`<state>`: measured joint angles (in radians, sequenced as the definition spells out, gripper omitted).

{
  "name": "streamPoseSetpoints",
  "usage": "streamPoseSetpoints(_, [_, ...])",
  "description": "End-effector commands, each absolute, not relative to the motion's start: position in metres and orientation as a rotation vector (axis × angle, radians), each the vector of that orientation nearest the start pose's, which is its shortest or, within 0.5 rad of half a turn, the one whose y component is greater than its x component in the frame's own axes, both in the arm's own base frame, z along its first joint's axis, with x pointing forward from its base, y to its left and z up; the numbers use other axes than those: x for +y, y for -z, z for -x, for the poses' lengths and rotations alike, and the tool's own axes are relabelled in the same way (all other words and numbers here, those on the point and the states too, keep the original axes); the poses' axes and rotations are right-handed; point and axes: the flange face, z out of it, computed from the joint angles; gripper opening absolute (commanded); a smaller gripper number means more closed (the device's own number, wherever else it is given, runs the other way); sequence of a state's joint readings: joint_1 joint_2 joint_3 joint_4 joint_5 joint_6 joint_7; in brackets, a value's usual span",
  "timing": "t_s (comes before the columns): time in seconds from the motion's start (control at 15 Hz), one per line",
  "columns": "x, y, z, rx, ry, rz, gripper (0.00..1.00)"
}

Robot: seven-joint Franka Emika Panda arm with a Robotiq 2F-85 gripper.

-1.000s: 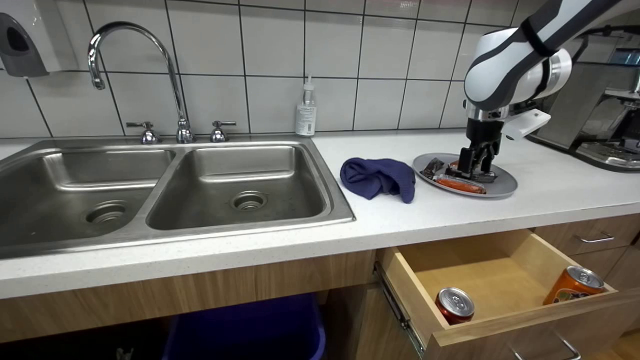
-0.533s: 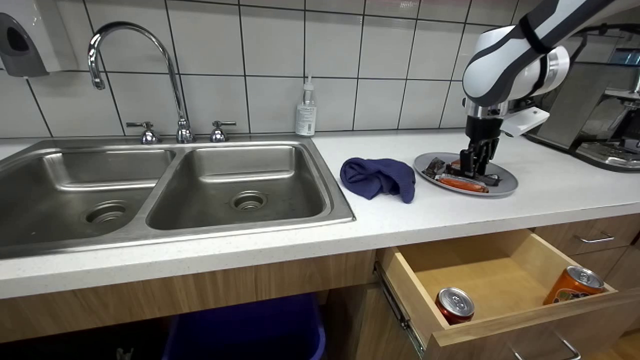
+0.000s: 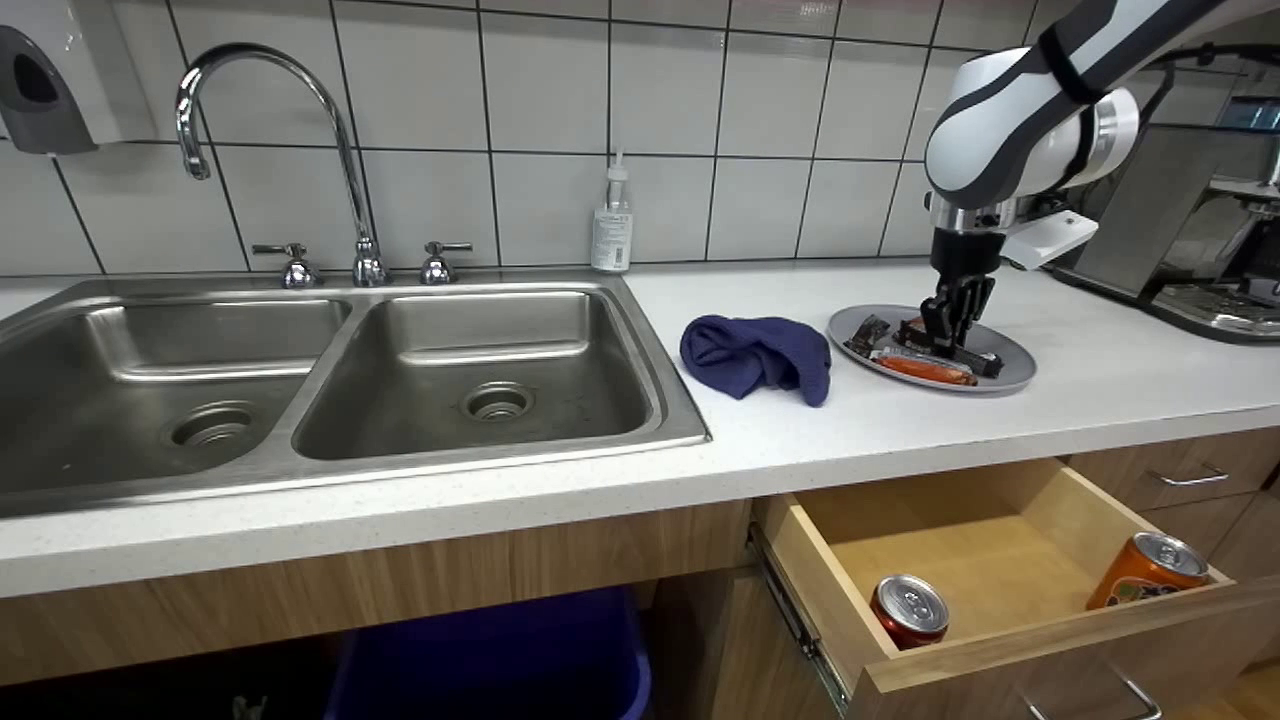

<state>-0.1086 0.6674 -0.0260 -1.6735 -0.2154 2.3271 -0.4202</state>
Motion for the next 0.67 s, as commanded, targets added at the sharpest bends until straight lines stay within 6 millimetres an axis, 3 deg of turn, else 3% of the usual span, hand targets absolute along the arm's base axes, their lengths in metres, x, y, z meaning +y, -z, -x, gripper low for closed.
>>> streamPoseSetpoints(0.0, [-0.095,-0.221,-0.674,-0.765,-0.102,3.187,0.06])
streamPoseSetpoints(0.6, [-0.092,-0.240,-0.662,-0.825,-0.035,3.181,0.05])
